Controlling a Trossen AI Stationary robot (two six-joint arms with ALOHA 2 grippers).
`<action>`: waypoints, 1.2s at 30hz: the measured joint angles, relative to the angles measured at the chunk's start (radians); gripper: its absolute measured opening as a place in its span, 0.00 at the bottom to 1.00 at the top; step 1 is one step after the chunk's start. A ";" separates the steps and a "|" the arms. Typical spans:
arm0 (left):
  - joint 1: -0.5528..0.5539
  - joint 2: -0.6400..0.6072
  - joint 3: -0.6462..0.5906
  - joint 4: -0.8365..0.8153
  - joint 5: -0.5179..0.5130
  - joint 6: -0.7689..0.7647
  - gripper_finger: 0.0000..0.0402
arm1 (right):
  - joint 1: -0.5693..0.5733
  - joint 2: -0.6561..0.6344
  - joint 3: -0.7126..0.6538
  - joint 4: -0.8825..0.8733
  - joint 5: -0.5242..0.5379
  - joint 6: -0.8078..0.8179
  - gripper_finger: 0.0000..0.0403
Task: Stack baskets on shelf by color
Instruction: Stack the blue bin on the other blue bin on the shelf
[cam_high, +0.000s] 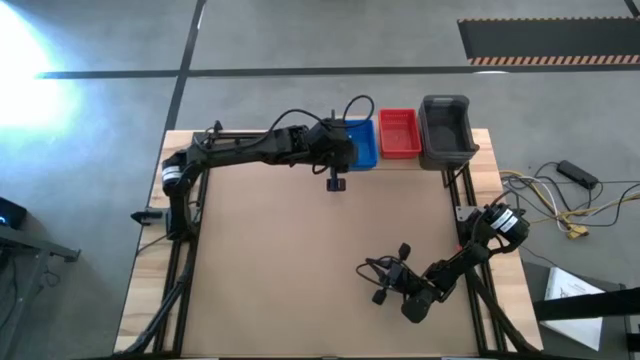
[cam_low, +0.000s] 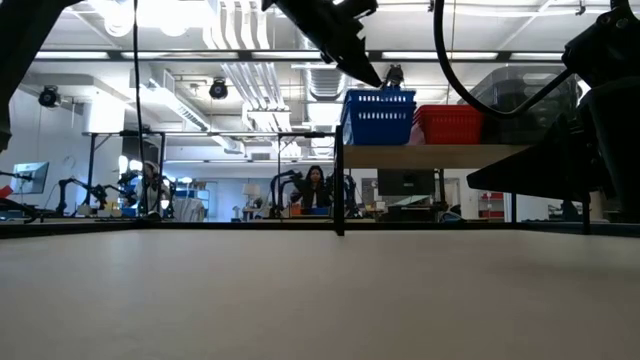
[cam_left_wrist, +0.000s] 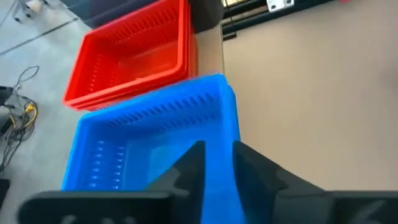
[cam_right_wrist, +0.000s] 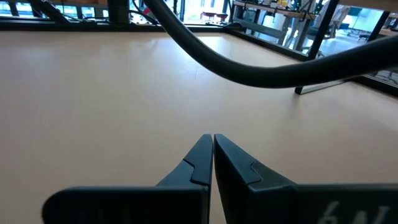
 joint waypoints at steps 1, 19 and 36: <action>0.000 0.000 0.000 0.003 0.000 0.000 0.18 | 0.000 0.000 0.000 0.000 0.000 0.000 0.02; -0.010 0.012 -0.012 -0.079 -0.002 0.002 0.33 | 0.000 0.000 0.000 0.000 -0.006 0.000 0.02; 0.017 0.040 -0.012 0.098 -0.006 0.089 0.30 | 0.000 0.000 0.000 0.000 -0.006 0.003 0.02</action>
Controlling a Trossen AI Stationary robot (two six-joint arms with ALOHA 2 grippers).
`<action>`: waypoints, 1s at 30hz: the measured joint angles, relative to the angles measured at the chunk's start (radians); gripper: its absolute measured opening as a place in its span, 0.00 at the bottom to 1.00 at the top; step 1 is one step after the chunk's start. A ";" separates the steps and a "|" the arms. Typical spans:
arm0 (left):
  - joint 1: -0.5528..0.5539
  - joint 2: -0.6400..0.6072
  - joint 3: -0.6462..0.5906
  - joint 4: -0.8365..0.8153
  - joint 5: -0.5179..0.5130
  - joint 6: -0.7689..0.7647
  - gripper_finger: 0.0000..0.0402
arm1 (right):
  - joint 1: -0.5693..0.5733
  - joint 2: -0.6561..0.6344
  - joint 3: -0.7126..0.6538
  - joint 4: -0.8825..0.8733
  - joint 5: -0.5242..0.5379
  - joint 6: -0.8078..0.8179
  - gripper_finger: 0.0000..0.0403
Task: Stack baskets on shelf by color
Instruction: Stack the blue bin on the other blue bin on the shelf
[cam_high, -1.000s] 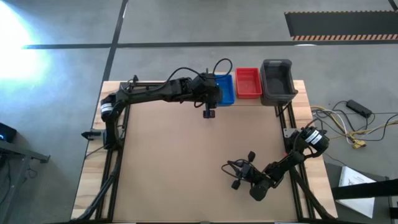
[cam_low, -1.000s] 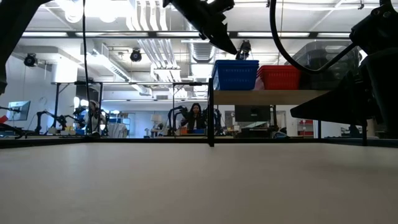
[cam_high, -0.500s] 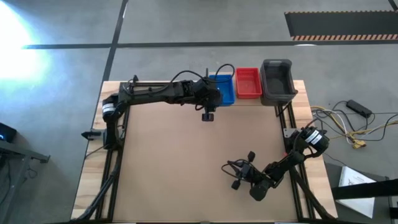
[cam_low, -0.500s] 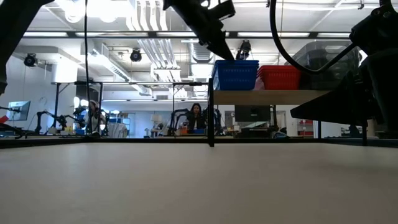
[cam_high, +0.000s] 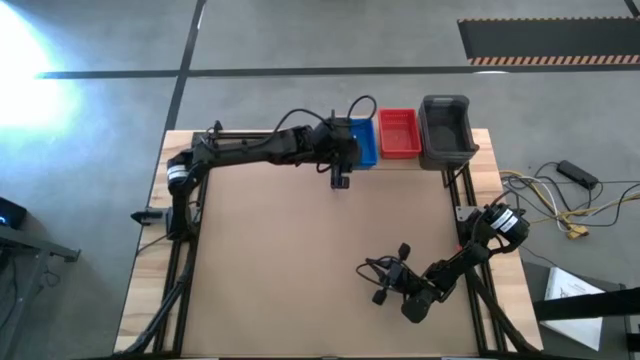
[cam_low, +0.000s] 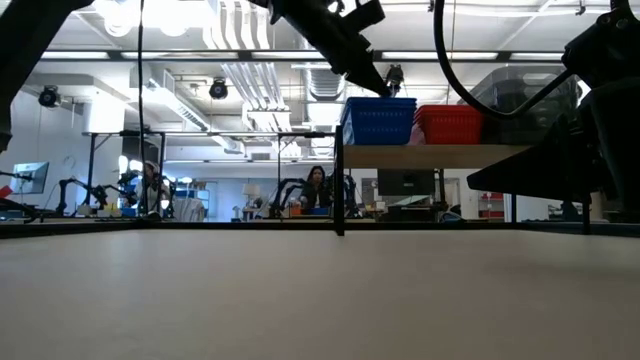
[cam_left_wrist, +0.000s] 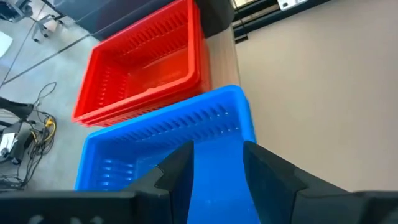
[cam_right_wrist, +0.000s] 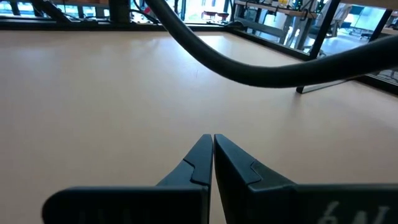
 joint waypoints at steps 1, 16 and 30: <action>0.003 0.000 0.000 0.000 0.000 0.000 0.30 | 0.000 0.000 0.000 0.000 0.000 0.000 0.02; -0.024 -0.037 0.002 -0.002 0.055 -0.002 0.30 | 0.000 0.000 0.000 0.000 0.000 0.000 0.02; -0.027 -0.020 -0.146 0.111 0.043 0.046 0.30 | 0.000 0.000 0.000 0.000 0.000 -0.002 0.02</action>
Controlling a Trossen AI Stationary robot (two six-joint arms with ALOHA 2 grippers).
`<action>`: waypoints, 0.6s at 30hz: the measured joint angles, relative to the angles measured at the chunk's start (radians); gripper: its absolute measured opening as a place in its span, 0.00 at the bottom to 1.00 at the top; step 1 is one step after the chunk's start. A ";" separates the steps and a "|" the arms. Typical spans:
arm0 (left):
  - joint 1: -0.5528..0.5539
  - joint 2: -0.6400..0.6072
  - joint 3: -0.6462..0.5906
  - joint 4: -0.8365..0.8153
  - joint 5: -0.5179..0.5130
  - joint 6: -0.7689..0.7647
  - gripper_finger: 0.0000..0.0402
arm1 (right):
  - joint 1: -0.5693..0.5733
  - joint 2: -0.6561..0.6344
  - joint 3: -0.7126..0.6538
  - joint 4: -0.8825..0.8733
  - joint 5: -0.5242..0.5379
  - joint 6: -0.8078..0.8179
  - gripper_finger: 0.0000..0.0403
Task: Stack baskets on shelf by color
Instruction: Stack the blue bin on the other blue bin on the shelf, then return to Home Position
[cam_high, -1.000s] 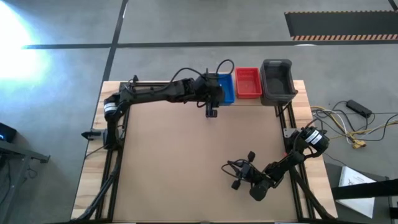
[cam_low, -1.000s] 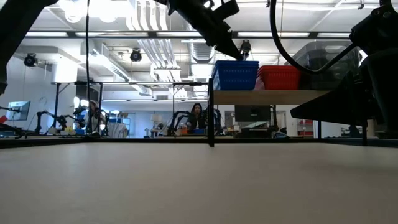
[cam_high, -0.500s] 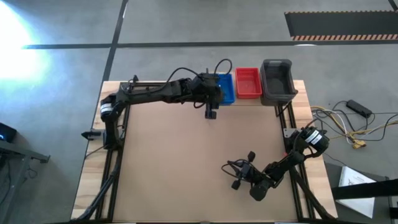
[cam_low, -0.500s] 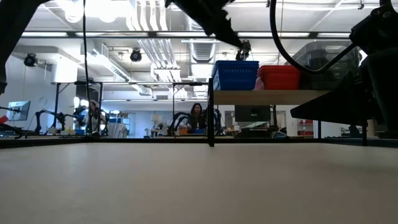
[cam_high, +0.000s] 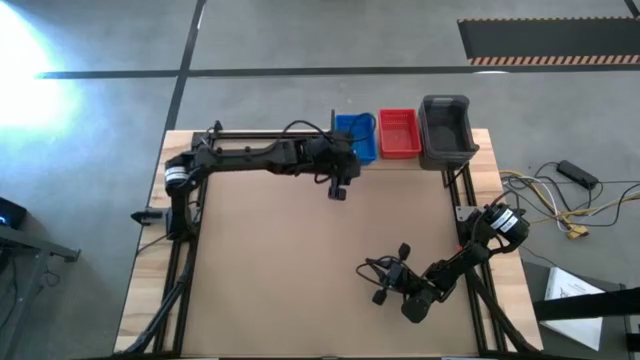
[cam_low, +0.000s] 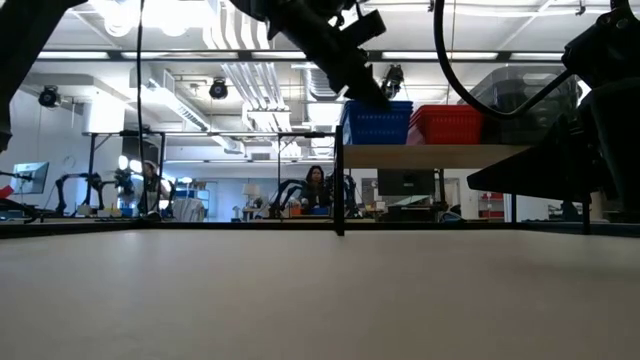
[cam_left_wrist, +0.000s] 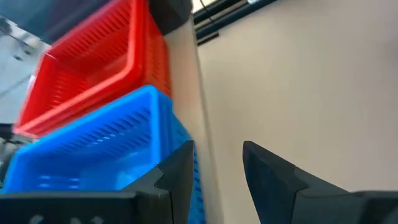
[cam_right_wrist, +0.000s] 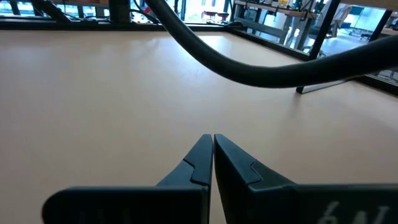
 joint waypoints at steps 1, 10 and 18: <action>0.000 0.000 0.000 0.007 -0.003 0.008 0.30 | 0.000 0.000 0.000 0.000 0.000 0.001 0.02; -0.030 -0.030 0.001 0.010 -0.012 0.025 0.30 | 0.016 -0.020 -0.004 -0.003 0.000 0.000 0.02; -0.086 -0.099 -0.016 -0.073 0.029 -0.097 0.30 | 0.052 -0.298 -0.106 -0.130 -0.233 0.022 0.02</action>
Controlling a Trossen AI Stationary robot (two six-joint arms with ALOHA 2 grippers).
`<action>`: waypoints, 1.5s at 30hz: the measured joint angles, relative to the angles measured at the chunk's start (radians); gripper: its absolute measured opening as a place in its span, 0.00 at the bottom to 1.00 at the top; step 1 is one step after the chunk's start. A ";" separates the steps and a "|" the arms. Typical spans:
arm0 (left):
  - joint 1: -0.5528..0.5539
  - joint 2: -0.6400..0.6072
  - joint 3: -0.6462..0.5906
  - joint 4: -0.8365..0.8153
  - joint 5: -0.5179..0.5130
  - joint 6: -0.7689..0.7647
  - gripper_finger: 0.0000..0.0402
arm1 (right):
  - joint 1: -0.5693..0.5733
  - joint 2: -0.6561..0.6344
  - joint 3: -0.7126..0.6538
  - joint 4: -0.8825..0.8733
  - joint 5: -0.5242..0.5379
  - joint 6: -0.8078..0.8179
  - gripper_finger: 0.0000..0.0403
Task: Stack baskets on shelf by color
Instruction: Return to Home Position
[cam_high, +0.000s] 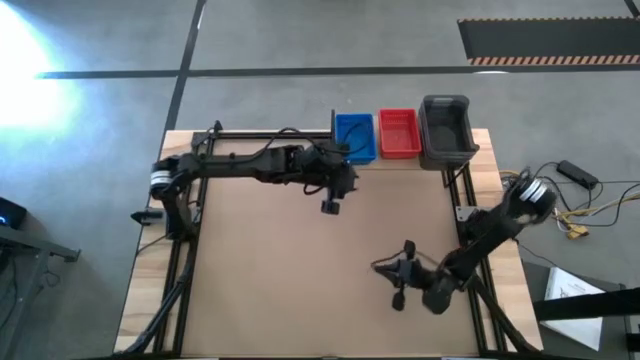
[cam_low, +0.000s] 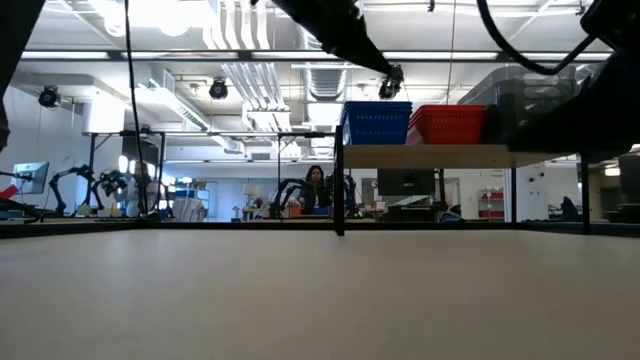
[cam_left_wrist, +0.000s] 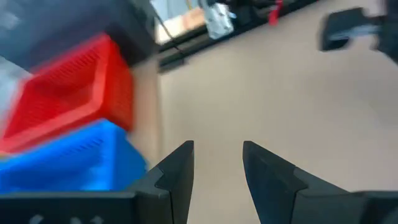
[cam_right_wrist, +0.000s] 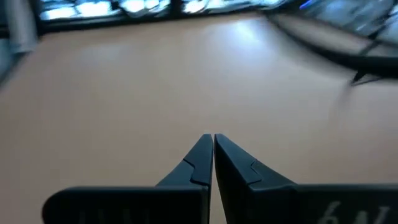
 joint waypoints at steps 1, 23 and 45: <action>-0.001 -0.004 -0.023 0.002 0.019 -0.024 0.30 | -0.007 -0.050 -0.021 -0.019 -0.058 0.001 0.02; -0.008 -0.501 -0.939 0.817 0.109 -0.378 0.30 | -0.359 -1.068 -0.488 -0.222 -0.561 -0.280 0.02; 0.070 -0.987 -1.483 0.936 0.110 -0.545 0.30 | -0.772 -1.529 -0.488 -0.472 -0.946 -0.435 0.02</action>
